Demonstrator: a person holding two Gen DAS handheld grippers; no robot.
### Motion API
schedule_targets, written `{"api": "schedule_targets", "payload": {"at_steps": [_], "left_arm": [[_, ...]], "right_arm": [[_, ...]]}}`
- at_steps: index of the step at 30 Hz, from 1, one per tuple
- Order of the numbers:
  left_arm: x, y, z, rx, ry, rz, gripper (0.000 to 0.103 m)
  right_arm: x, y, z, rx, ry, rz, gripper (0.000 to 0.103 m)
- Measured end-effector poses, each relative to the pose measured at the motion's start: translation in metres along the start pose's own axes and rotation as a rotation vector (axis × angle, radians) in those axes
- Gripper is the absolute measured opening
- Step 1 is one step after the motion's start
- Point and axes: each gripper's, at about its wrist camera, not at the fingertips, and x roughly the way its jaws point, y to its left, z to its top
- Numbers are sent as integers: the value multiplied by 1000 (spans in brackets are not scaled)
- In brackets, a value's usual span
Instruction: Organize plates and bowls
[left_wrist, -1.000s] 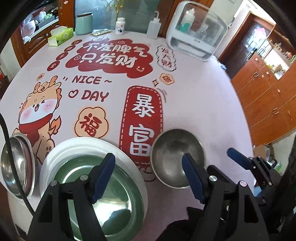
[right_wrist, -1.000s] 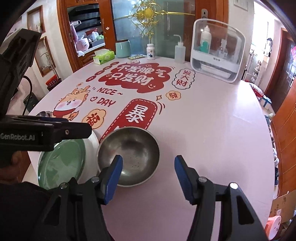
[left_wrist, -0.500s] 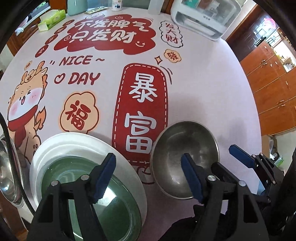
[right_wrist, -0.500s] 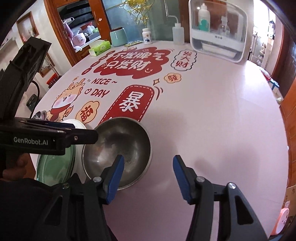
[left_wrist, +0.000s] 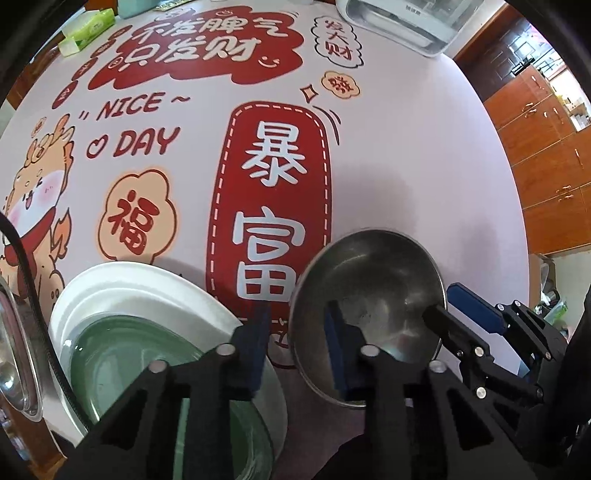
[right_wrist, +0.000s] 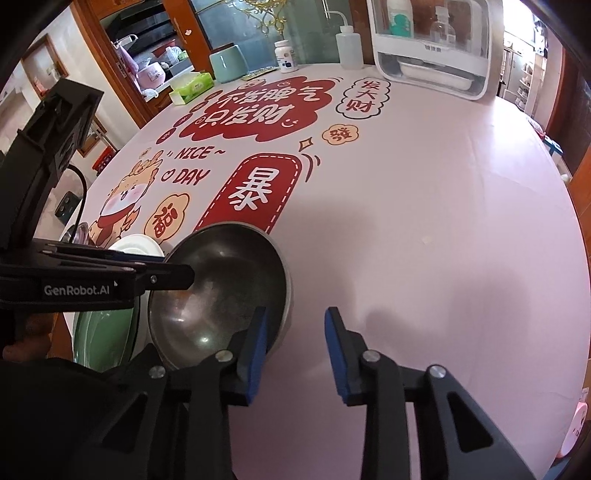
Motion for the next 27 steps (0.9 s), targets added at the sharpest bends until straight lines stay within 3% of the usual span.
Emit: {"api": "schedule_targets", "payload": {"at_steps": [8, 13, 18, 27], "left_arm": [[5, -3, 4, 5, 11, -6, 15], [6, -1, 3, -3, 15, -14, 11], [5, -4, 2, 5, 8, -21, 10], [1, -9, -4, 12, -6, -9, 10]], "right_arm": [[2, -2, 0, 11, 2, 19, 29], [2, -2, 0, 12, 3, 30, 19], [1, -2, 0, 12, 0, 38, 11], [-2, -1, 0, -2, -16, 48, 10]]}}
